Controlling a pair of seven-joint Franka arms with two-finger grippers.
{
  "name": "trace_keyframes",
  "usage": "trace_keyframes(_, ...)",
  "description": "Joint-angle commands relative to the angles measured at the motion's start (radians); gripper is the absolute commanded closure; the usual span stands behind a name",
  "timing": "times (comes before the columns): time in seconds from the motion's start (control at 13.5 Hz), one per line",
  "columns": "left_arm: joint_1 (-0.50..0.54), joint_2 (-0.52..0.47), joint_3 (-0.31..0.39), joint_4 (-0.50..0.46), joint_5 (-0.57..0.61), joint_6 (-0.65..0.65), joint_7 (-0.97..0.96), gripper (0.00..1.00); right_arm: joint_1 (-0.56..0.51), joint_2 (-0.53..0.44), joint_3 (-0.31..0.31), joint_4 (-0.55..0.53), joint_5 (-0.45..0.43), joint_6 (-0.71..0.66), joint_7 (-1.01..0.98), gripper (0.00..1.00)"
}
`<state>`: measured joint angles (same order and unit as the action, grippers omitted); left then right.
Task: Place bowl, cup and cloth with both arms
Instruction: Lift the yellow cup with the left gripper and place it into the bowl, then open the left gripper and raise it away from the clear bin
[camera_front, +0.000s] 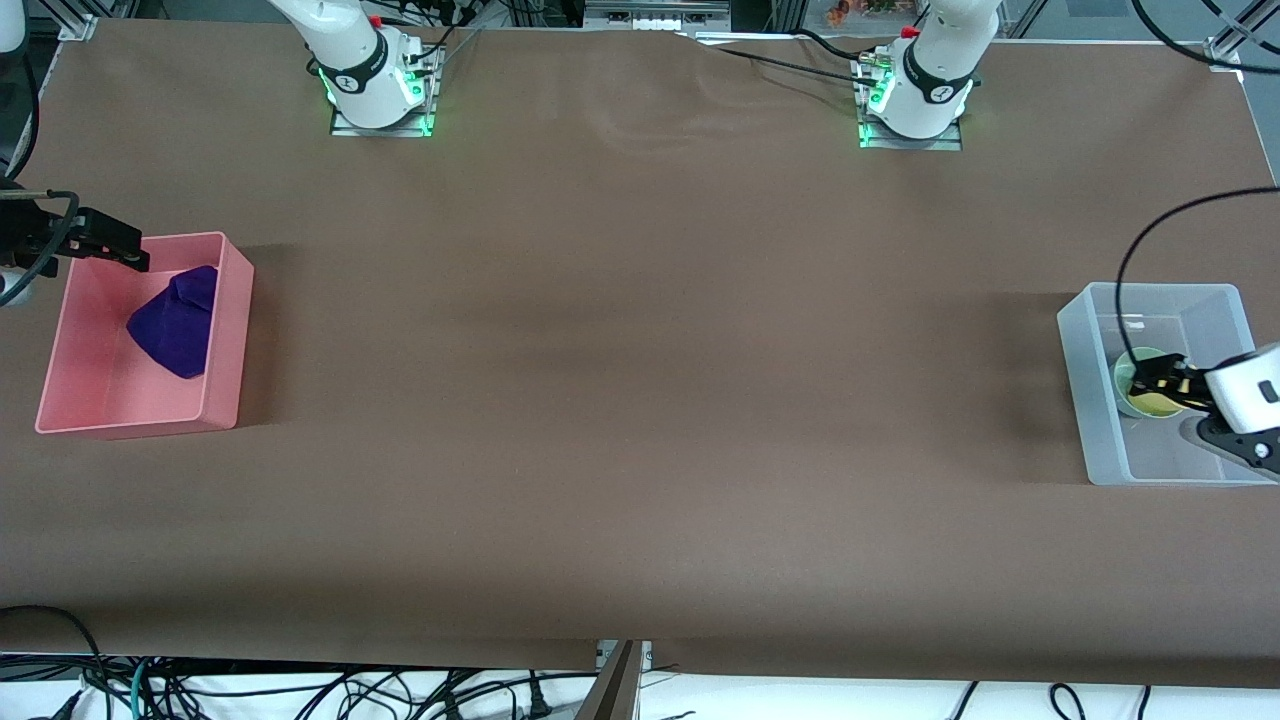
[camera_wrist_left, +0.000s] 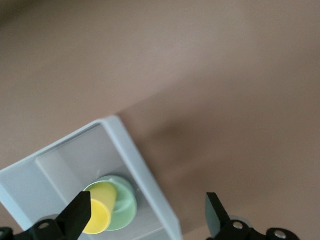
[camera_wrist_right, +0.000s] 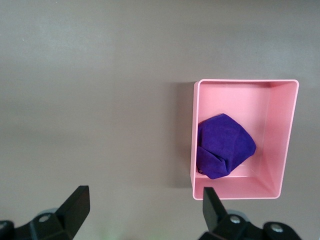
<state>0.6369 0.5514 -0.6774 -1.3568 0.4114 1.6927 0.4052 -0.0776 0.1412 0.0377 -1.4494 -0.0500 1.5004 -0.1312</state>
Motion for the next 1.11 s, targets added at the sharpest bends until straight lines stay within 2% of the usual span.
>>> trace_keyframes(0.0, -0.044, -0.057, -0.047, -0.008, -0.005, -0.068, -0.132, 0.0, -0.007, 0.006, 0.005, 0.023, 0.009, -0.016, 0.005, 0.0)
trace_keyframes(0.22, -0.127, -0.117, -0.048, -0.008, -0.017, -0.123, -0.221, 0.0, -0.007, 0.006, 0.004, 0.023, 0.009, -0.016, 0.005, 0.0)
trace_keyframes(0.44, -0.14, -0.142, -0.086, -0.005, -0.049, -0.169, -0.224, 0.0, -0.007, 0.006, 0.004, 0.023, 0.009, -0.016, 0.005, 0.0)
trace_keyframes(0.59, -0.146, -0.159, -0.07, 0.013, -0.11, -0.179, -0.22, 0.0, -0.007, 0.006, 0.005, 0.023, 0.009, -0.016, 0.005, 0.0)
trace_keyframes(0.67, -0.176, -0.186, -0.035, -0.007, -0.144, -0.17, -0.221, 0.0, -0.007, 0.006, 0.004, 0.023, 0.009, -0.016, 0.005, 0.0)
trace_keyframes(0.81, -0.377, -0.293, 0.246, -0.074, -0.262, -0.145, -0.239, 0.0, -0.007, 0.006, 0.004, 0.023, 0.009, -0.016, 0.005, 0.0)
trace_keyframes(0.96, -0.532, -0.364, 0.469, -0.175, -0.388, -0.079, -0.256, 0.0, -0.007, 0.008, 0.004, 0.023, 0.009, -0.014, 0.005, 0.0)
trace_keyframes(1.04, -0.605, -0.389, 0.566, -0.203, -0.399, -0.056, -0.258, 0.0, -0.007, 0.006, 0.004, 0.023, 0.009, -0.014, 0.004, 0.0)
